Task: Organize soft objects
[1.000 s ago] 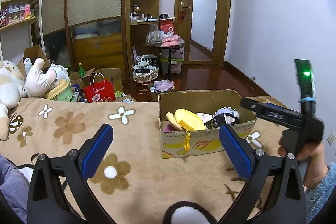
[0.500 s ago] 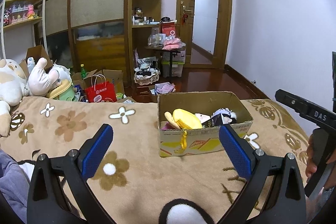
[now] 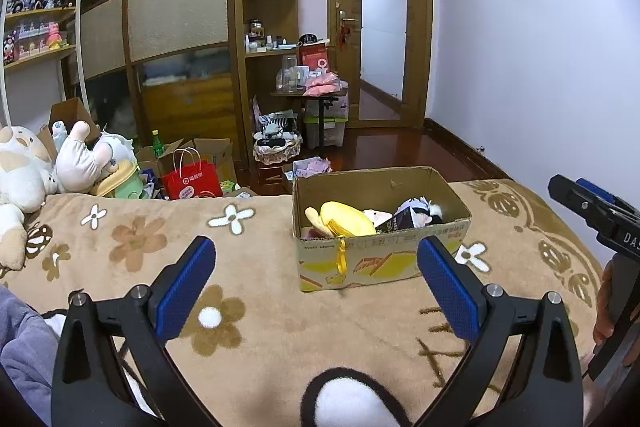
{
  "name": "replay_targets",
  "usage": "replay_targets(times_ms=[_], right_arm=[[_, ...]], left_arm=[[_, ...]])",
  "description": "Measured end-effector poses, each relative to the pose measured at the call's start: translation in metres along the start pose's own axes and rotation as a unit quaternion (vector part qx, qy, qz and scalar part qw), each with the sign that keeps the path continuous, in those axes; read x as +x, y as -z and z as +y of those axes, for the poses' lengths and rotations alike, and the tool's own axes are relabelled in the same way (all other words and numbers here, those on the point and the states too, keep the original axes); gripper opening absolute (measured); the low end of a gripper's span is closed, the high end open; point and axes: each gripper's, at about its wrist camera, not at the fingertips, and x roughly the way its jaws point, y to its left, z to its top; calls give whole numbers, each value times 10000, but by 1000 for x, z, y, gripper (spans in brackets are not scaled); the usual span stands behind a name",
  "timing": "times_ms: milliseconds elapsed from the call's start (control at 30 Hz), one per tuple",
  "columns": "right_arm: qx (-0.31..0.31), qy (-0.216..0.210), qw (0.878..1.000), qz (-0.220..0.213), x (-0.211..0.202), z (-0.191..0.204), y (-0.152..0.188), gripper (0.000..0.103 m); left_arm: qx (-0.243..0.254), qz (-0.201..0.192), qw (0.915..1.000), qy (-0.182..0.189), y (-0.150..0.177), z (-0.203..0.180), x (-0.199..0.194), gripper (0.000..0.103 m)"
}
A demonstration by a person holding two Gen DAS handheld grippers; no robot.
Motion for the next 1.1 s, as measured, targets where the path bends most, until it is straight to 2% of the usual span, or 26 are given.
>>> replay_targets(times_ms=[133, 333, 900, 1100], right_arm=[[5, 24, 9997, -255, -12, -3, 4, 103], [-32, -2, 9993, -366, -17, -5, 6, 103], [-5, 176, 9995, -272, -10, -19, 16, 103], [-17, 172, 9996, -244, -10, -18, 18, 103]], left_arm=[[102, 9, 9999, -62, 2, -4, 0, 100], [128, -25, 9999, -108, 3, -6, -3, 100], [167, 41, 9993, -322, 4, -6, 8, 100], [172, 118, 9995, -258, 5, -7, 10, 100]])
